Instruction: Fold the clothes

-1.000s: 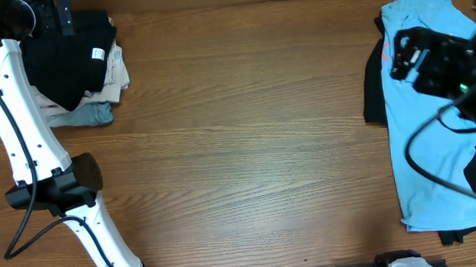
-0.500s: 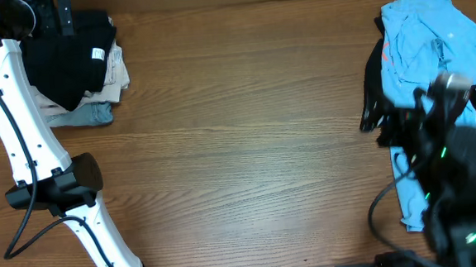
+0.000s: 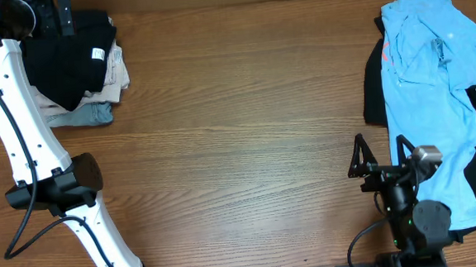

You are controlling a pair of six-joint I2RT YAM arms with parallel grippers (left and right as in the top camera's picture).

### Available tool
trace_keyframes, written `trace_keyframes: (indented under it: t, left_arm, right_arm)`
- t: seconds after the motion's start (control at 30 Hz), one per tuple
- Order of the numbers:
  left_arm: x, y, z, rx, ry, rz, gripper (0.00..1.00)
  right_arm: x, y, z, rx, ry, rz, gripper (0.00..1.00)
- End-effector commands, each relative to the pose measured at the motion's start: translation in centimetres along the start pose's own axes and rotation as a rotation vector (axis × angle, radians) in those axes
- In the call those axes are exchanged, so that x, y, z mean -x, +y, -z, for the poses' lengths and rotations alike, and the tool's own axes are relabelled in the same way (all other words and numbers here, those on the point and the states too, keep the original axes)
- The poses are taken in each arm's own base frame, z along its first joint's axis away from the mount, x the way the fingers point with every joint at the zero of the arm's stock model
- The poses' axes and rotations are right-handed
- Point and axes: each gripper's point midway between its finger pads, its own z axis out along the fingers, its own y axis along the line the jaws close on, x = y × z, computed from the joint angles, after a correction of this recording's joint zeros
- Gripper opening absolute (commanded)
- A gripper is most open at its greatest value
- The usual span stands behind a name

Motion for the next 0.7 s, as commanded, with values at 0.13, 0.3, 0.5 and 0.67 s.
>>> trace_keyframes:
  t: [0.13, 0.3, 0.5, 0.67]
  left_arm:
    - [-0.1, 0.0, -0.4, -0.009, 0.004, 0.010, 1.00]
    - [-0.1, 0.0, -0.4, -0.009, 0.004, 0.010, 1.00]
    - [-0.1, 0.1, -0.4, -0.009, 0.004, 0.011, 1.00]
    - [-0.1, 0.0, -0.4, -0.009, 0.004, 0.010, 1.00]
  right_arm:
    - [-2.9, -1.2, 0.1, -0.008, -0.008, 0.005, 1.00]
    - [-2.0, -1.4, 0.3, -0.015, -0.041, 0.034, 1.00]
    - [-2.1, -1.2, 0.3, -0.007, -0.038, 0.033, 1.00]
    - [-2.1, -1.2, 0.3, -0.007, -0.038, 0.033, 1.00]
